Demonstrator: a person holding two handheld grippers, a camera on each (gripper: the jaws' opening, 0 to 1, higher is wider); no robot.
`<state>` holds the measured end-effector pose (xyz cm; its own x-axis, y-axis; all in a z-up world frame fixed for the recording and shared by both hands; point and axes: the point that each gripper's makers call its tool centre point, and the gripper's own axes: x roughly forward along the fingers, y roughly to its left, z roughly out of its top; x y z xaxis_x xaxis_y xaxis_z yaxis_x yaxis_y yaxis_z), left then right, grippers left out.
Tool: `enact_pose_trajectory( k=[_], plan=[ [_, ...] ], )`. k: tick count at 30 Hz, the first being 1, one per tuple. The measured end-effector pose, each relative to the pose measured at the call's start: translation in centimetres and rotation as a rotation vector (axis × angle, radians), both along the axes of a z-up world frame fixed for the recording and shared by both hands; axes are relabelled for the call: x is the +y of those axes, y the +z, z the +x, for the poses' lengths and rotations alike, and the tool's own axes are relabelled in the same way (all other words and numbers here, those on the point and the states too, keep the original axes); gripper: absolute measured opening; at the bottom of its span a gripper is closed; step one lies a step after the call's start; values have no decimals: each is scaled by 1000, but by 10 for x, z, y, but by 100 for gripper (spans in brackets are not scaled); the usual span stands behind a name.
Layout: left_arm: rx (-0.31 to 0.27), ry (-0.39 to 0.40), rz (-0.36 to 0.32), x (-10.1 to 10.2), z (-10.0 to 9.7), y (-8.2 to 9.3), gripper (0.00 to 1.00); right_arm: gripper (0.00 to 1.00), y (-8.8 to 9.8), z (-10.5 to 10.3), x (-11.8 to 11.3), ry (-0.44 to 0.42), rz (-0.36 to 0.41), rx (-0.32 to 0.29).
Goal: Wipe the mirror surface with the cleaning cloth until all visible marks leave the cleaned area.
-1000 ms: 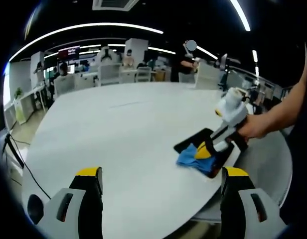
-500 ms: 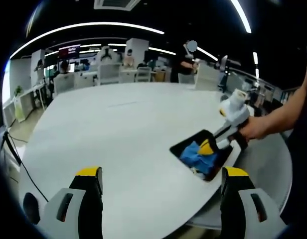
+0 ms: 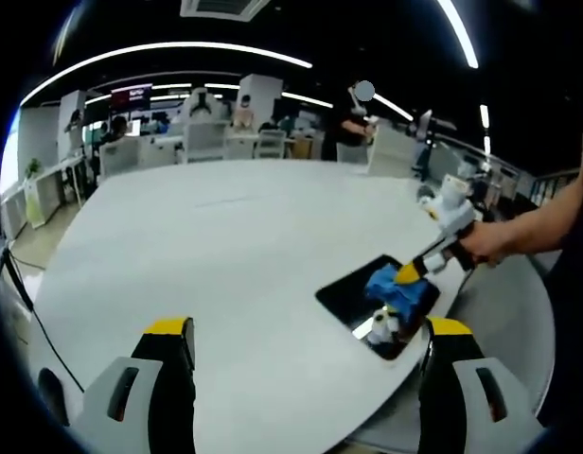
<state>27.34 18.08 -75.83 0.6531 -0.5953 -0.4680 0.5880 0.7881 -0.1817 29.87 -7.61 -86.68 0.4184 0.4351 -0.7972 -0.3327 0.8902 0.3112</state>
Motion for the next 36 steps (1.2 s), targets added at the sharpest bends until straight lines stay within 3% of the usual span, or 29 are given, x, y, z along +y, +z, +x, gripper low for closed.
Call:
enact_pose_trajectory(
  k=[4, 13, 16, 23, 31, 36],
  plan=[
    [9, -2, 6, -1, -2, -3, 100, 0, 0, -2, -22, -77, -10, 61],
    [8, -3, 58, 3, -4, -10, 100, 0, 0, -5, -68, -147, -143, 163],
    [-10, -5, 55, 4, -2, -9, 100, 0, -1, -6, -67, -160, -118, 185],
    [-23, -5, 61, 1, -1, -6, 100, 0, -2, -6, -64, -148, -173, 205],
    [-10, -14, 59, -4, -4, -9, 100, 0, -3, -7, -65, -138, -198, 196],
    [16, -24, 102, 1, -6, -17, 100, 0, -2, -22, -61, -130, -191, 225]
  ],
)
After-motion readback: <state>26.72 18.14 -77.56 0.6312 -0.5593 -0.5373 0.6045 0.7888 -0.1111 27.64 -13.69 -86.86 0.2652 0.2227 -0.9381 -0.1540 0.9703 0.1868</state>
